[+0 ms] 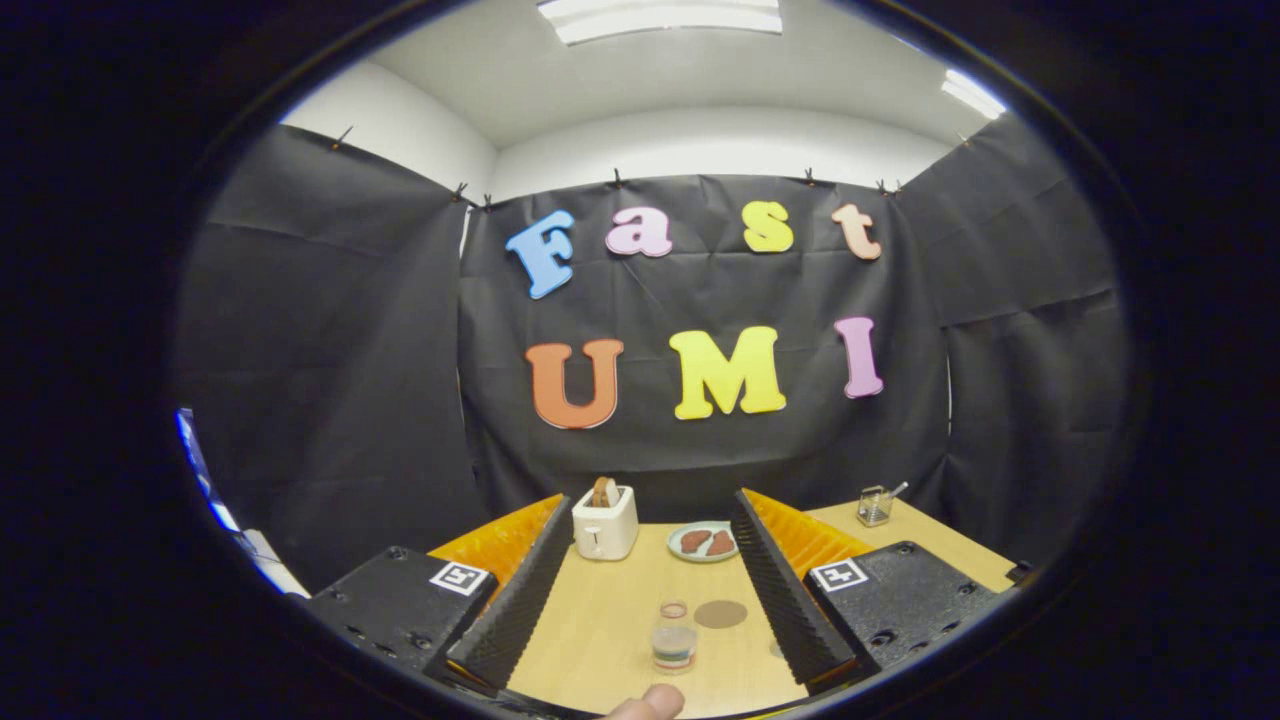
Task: Take the bottle from table, then pour the juice into the cup, finally place the bottle on the coaster
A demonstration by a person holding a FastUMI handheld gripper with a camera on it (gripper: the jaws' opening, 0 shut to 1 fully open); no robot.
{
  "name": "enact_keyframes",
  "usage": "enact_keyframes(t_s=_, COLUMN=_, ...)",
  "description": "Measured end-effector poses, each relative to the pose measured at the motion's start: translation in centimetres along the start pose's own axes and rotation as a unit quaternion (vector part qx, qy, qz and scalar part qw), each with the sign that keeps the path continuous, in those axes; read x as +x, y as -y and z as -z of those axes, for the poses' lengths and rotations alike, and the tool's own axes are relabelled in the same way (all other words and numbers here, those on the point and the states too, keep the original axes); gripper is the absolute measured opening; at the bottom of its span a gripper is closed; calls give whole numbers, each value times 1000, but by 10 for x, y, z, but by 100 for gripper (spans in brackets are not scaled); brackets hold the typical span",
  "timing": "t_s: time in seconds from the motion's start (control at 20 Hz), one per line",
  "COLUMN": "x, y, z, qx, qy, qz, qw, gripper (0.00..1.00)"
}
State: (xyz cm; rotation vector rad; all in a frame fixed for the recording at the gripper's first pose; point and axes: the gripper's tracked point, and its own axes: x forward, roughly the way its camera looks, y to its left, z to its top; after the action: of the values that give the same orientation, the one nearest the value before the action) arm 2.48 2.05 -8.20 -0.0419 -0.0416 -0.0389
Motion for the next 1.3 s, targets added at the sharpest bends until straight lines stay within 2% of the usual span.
enact_keyframes(t_s=0.5, x=26, y=-1, z=90, qx=-17, qy=-13, qz=25, qw=999, gripper=100)
enact_keyframes(t_s=0.9, x=36, y=5, z=174, qx=18, qy=-43, qz=23, qw=999, gripper=100)
enact_keyframes(t_s=1.15, x=46, y=7, z=233, qx=5, qy=-59, qz=27, qw=998, gripper=100)
enact_keyframes(t_s=1.3, x=54, y=13, z=253, qx=-11, qy=-40, qz=44, qw=998, gripper=100)
